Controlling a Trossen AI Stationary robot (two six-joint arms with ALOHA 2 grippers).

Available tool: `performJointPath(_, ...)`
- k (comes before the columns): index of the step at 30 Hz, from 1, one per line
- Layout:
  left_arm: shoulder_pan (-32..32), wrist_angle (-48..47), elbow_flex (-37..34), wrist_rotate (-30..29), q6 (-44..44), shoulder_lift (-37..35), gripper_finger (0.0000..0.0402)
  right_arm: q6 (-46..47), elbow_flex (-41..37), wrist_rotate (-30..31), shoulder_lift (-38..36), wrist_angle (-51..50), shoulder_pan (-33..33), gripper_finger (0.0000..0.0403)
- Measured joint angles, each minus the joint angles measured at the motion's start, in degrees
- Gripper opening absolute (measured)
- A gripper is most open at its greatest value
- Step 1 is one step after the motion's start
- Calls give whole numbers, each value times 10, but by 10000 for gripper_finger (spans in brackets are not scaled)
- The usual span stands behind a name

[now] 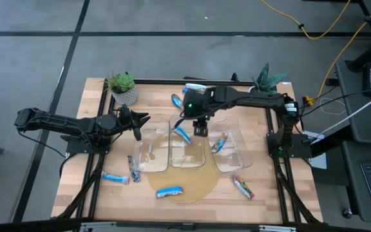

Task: Pick and place Granola Bars by type
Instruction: Put the yellow granola bar into the right transparent bin

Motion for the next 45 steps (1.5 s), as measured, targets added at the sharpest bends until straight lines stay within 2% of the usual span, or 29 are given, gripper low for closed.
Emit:
performJointPath(8,0,0,0,0,0,0,88,-122,1,-12,-34,-7,-80,174)
performJointPath(15,0,0,0,0,0,0,88,-183,1,-100,-41,-13,-175,174)
performJointPath(24,0,0,0,0,0,0,88,-271,1,-106,-41,-39,-248,174)
performJointPath(33,0,0,0,0,0,0,88,-299,1,-106,-41,25,-305,174)
performJointPath(39,0,0,0,0,0,0,88,-300,1,-132,-38,95,-323,174)
performJointPath(45,0,0,0,0,0,0,88,-282,1,-136,-3,112,-331,176)
